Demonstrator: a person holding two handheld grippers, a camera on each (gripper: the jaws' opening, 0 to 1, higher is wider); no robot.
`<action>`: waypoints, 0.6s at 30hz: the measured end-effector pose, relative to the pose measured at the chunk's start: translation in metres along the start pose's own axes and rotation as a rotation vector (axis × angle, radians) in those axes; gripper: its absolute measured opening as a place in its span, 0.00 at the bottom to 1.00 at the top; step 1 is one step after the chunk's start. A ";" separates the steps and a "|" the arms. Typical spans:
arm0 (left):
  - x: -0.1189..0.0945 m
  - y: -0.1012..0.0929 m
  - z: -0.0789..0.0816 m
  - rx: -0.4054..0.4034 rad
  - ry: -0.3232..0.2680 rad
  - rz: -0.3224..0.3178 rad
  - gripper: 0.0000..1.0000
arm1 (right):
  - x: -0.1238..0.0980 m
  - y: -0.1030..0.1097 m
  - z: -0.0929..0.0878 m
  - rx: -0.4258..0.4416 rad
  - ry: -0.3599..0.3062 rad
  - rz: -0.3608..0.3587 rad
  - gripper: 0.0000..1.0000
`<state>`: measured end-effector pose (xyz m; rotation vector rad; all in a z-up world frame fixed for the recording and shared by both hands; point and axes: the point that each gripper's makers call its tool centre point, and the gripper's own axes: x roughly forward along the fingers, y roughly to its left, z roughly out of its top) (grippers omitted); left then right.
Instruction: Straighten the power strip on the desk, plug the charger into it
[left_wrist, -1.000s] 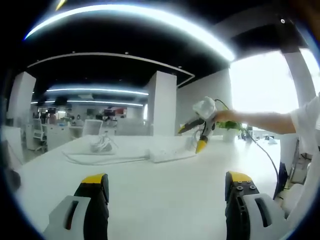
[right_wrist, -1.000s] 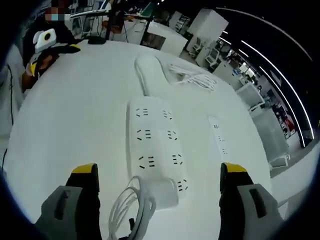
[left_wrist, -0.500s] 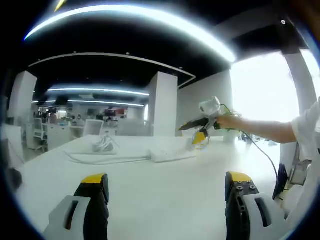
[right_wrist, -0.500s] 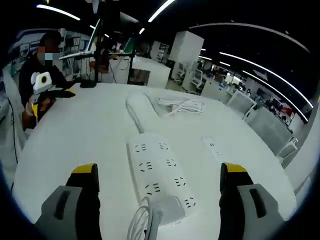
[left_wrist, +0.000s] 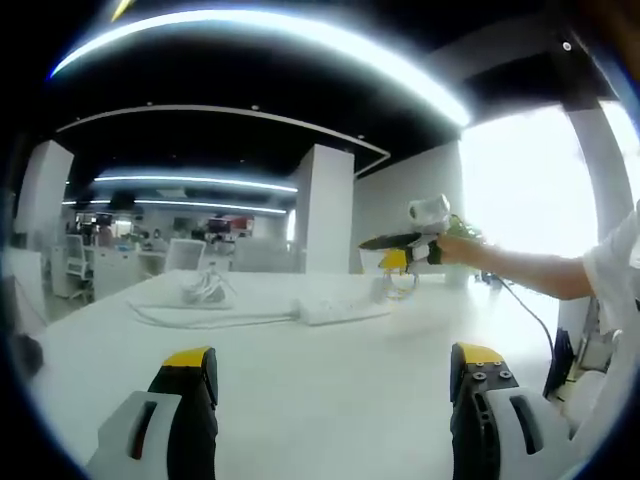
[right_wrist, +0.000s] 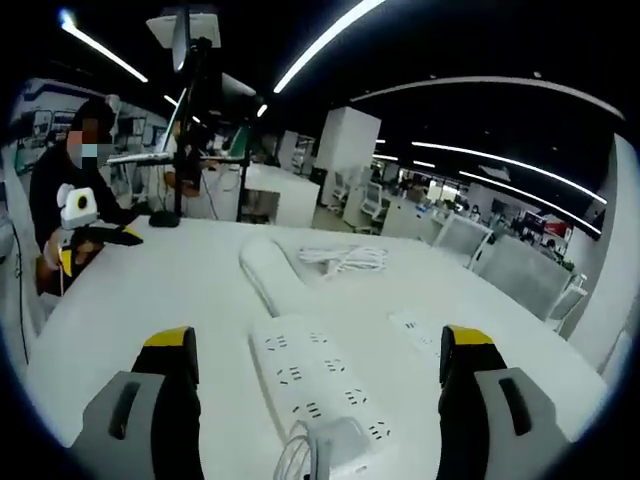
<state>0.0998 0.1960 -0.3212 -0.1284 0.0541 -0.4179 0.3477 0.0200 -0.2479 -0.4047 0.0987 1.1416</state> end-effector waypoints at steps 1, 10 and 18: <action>0.000 0.000 0.000 -0.001 0.000 0.001 0.99 | -0.001 0.001 0.003 0.001 -0.013 0.001 1.00; 0.000 0.000 -0.001 -0.004 -0.001 -0.001 0.99 | -0.013 0.003 0.021 0.067 -0.118 -0.013 0.97; 0.004 -0.004 0.000 0.000 0.001 -0.014 0.99 | -0.028 -0.001 0.028 0.110 -0.178 -0.060 0.97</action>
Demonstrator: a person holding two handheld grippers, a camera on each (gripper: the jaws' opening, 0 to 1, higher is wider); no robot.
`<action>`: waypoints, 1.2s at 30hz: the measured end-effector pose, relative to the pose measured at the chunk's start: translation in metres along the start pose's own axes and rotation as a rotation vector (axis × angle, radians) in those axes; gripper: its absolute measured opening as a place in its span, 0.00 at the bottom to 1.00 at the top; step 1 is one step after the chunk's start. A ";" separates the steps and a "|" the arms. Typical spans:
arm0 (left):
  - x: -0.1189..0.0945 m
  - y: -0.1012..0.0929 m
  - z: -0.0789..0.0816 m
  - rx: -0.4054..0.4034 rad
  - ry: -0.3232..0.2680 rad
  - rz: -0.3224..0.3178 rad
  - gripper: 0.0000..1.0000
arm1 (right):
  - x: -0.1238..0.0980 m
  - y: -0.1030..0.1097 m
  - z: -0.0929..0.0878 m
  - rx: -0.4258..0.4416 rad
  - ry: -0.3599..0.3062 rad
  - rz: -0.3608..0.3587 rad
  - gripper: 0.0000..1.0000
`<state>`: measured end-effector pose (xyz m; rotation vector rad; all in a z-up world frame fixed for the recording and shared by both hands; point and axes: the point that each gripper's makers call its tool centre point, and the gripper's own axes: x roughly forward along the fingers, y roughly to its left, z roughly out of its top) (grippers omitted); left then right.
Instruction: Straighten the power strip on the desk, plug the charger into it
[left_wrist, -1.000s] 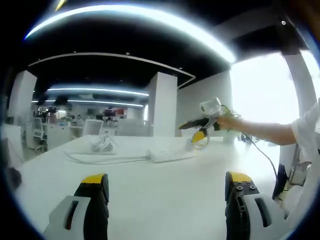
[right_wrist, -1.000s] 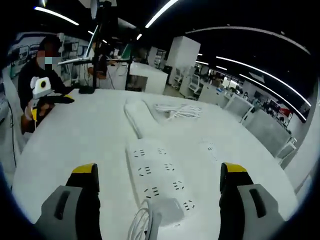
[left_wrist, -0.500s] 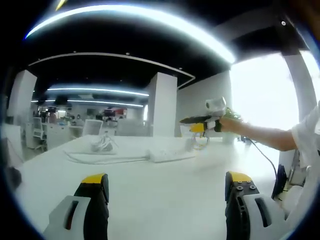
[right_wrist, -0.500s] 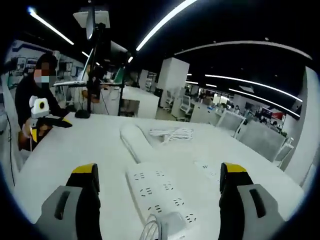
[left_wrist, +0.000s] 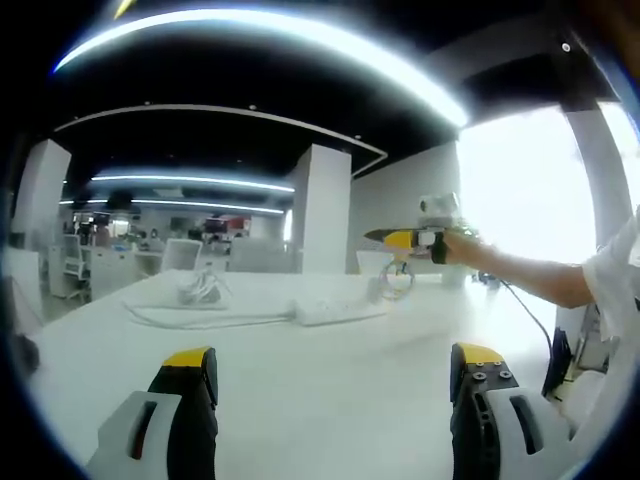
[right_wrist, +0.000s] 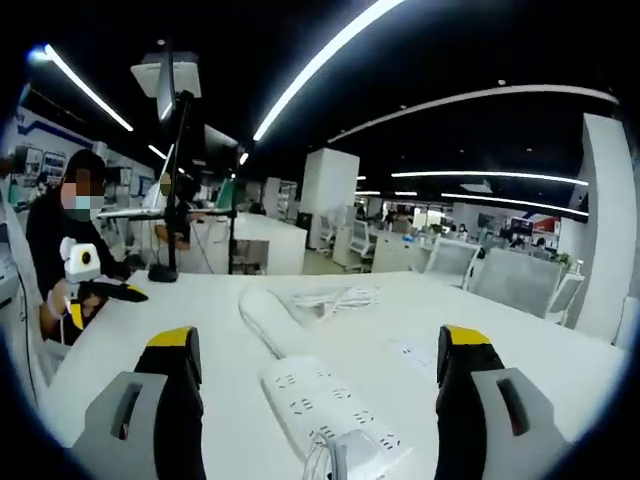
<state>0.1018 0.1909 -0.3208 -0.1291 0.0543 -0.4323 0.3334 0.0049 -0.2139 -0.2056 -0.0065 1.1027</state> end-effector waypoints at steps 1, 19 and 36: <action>0.000 0.000 0.000 0.000 0.000 0.000 0.99 | -0.001 -0.001 0.000 0.000 -0.001 -0.004 0.97; 0.005 -0.002 0.000 0.005 0.006 -0.005 0.99 | -0.028 -0.015 0.013 0.057 -0.082 -0.074 1.00; 0.005 -0.002 0.000 0.002 0.006 -0.007 0.99 | -0.028 -0.007 0.010 -0.003 -0.049 -0.079 1.00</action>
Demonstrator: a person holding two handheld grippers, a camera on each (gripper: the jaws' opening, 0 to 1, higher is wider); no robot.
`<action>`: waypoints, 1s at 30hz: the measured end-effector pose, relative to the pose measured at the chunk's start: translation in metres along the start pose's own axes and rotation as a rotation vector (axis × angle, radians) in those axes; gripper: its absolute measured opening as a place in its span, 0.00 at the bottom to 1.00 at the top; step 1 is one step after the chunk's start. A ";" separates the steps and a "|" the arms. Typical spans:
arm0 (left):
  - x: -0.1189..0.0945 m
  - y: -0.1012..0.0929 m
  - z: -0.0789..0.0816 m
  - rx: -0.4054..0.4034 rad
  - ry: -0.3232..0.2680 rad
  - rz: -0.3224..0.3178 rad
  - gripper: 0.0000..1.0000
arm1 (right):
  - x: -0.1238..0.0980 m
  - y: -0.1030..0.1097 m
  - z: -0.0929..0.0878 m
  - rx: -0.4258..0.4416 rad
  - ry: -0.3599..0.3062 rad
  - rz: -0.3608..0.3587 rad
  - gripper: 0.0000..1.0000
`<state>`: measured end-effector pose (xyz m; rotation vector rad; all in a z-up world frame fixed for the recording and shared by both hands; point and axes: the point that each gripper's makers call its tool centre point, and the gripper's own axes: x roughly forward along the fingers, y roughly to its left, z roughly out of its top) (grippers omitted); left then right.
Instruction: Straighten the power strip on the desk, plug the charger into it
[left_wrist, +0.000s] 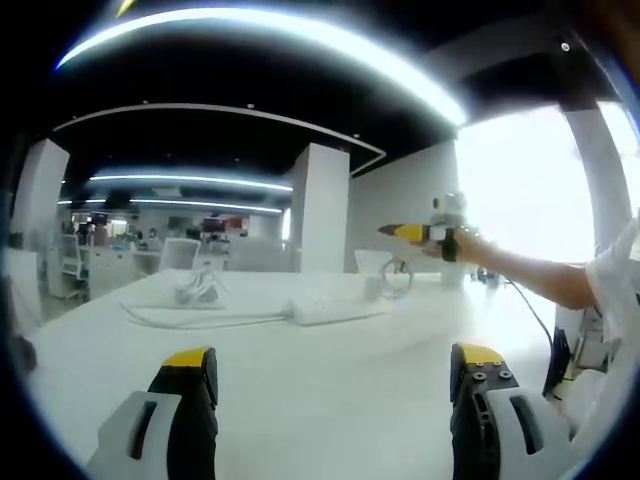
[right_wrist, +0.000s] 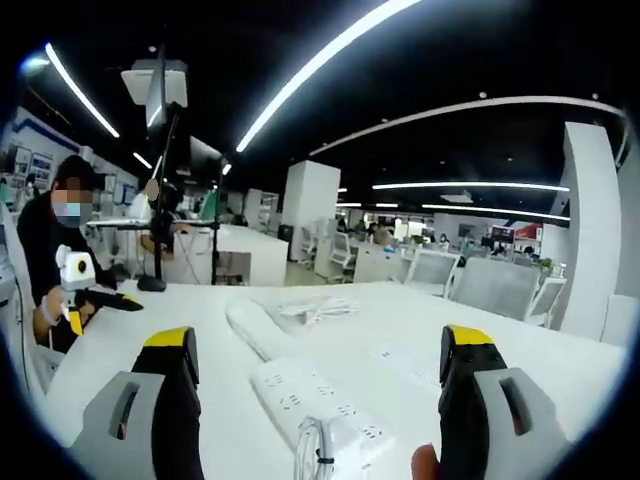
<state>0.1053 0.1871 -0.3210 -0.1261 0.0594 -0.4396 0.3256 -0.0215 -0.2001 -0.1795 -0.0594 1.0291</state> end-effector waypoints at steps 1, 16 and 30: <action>0.000 0.000 0.000 0.001 0.001 -0.001 0.99 | 0.000 0.001 0.001 0.001 -0.002 0.003 1.00; 0.001 -0.002 -0.002 0.000 0.004 -0.006 0.99 | -0.006 0.008 0.010 -0.001 -0.023 0.018 1.00; 0.002 -0.002 -0.003 -0.002 0.005 -0.008 0.99 | -0.027 0.002 0.008 0.027 -0.030 -0.028 1.00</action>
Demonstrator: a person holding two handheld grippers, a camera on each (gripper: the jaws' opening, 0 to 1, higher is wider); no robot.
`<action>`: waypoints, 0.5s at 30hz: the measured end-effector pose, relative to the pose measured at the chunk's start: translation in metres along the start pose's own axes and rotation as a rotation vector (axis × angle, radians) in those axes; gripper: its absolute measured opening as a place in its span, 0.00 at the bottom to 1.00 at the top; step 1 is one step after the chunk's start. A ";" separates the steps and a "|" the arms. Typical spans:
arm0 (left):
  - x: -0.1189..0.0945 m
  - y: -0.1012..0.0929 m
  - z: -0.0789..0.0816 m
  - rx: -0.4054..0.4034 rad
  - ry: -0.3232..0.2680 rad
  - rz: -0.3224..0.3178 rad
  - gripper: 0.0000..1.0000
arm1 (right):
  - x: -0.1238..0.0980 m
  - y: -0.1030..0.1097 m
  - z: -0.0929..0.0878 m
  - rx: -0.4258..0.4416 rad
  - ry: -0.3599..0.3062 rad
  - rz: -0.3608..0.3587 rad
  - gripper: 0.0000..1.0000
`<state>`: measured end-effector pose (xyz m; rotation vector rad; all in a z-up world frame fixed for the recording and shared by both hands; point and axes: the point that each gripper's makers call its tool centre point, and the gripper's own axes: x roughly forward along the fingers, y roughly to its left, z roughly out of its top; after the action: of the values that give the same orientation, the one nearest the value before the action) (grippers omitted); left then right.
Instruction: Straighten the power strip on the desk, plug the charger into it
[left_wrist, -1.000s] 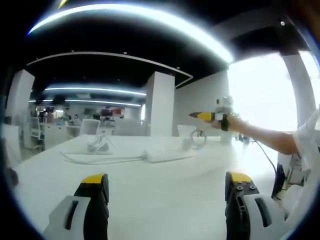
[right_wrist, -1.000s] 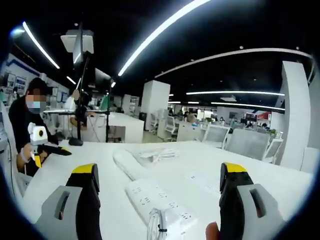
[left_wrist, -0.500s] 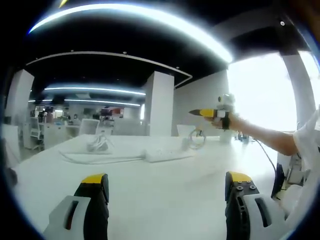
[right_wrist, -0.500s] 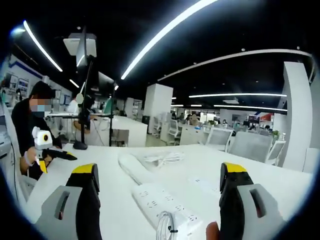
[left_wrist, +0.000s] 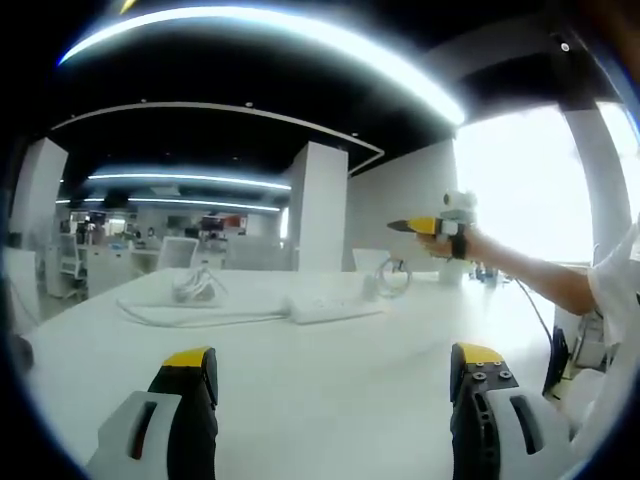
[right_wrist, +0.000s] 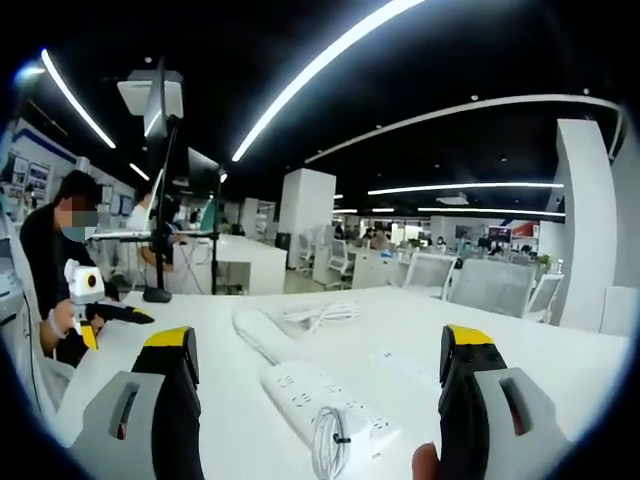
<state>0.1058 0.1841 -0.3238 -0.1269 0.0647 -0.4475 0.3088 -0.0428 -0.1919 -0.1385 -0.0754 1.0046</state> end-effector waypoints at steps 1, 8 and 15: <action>0.000 0.000 0.000 0.000 0.000 0.000 0.99 | -0.001 -0.001 0.000 0.002 0.000 -0.003 1.00; 0.000 0.000 0.001 0.001 -0.002 -0.003 0.99 | -0.012 0.000 -0.001 0.002 0.000 -0.021 1.00; 0.000 -0.001 0.001 0.000 -0.005 -0.005 0.99 | -0.024 0.003 0.001 0.004 0.000 -0.037 1.00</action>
<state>0.1054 0.1832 -0.3223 -0.1278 0.0591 -0.4526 0.2936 -0.0612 -0.1915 -0.1324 -0.0758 0.9673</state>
